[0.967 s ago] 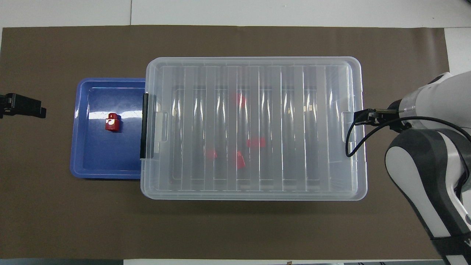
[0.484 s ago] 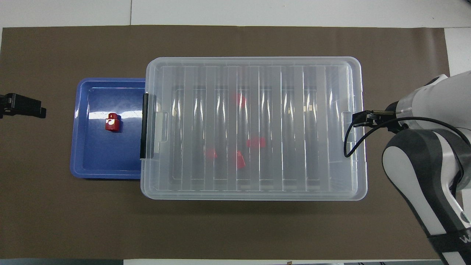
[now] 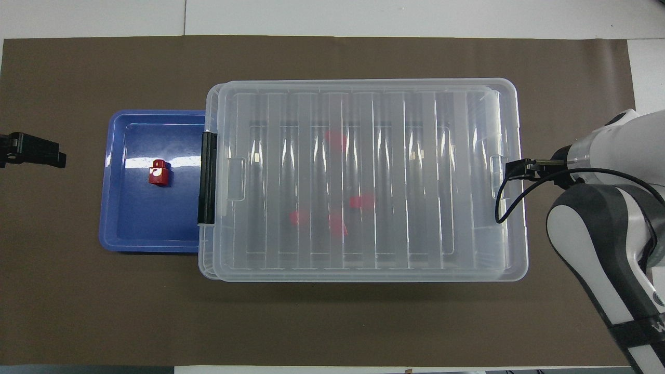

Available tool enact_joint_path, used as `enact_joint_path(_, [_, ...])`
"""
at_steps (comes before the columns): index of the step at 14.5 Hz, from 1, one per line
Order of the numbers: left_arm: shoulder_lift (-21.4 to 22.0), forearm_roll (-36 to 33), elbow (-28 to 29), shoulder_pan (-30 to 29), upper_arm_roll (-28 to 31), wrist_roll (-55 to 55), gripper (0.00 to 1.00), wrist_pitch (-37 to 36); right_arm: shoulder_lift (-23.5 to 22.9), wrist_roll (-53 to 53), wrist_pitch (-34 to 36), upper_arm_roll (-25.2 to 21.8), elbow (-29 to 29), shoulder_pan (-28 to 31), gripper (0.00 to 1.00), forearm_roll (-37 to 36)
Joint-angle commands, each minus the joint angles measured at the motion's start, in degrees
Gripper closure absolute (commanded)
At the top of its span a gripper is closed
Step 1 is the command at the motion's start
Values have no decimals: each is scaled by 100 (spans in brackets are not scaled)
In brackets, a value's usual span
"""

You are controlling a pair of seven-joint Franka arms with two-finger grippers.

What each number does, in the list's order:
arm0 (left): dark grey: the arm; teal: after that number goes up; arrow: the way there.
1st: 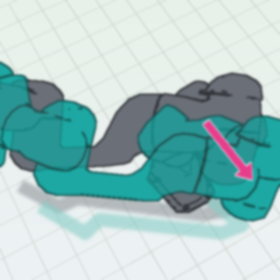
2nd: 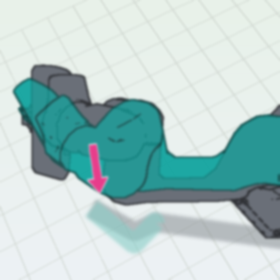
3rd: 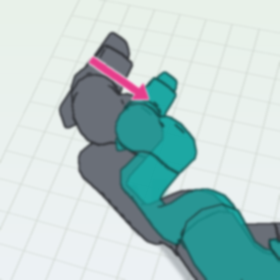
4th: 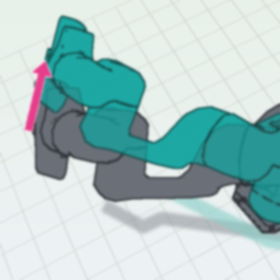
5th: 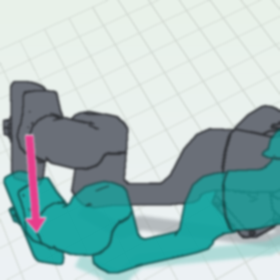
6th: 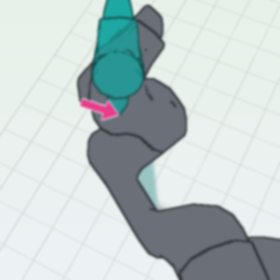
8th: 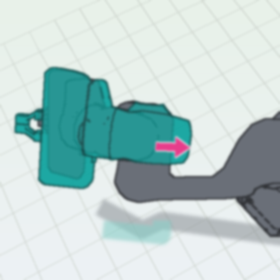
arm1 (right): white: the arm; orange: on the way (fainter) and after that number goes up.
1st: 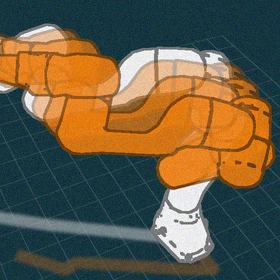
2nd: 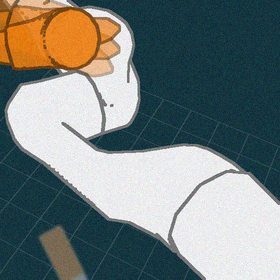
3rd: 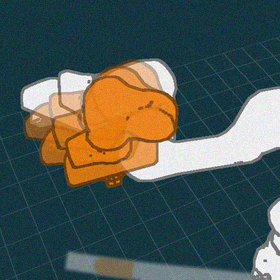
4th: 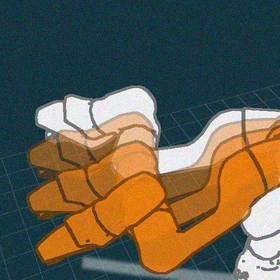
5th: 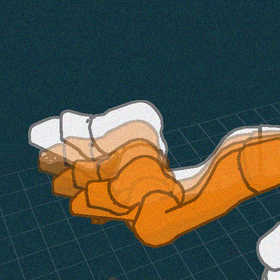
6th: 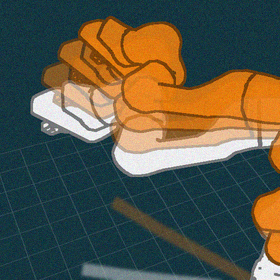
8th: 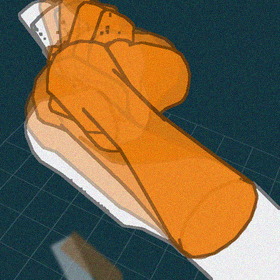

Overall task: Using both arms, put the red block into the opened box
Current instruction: 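Grip the clear lid edge with the right gripper and slide it away from the tray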

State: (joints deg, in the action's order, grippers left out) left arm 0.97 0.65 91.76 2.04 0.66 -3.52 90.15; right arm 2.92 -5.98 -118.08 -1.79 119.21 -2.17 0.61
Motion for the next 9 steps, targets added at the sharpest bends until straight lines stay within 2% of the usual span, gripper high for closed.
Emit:
enact_joint_path(1, [167, -126, 175, 34, 13, -9, 0, -15, 34, 535, -154, 21, 137, 331, 0, 62])
enact_joint_path(3, [176, -126, 193, 60, 4, 35, 0, 29, 34, 913, -154, 21, 137, 558, 0, 53])
enact_joint_path(5, [298, -126, 481, 86, -5, 18, 0, 229, 25, 1300, -154, 12, 129, 726, 0, 53])
enact_joint_path(8, [570, -126, 1262, 86, -5, -44, 0, 1195, 25, 1608, -154, -23, 120, 885, 0, 53])
enact_joint_path(9, [597, -126, 1422, 86, -5, -44, 0, 1311, 25, 1696, -154, -40, 102, 920, 0, 53])
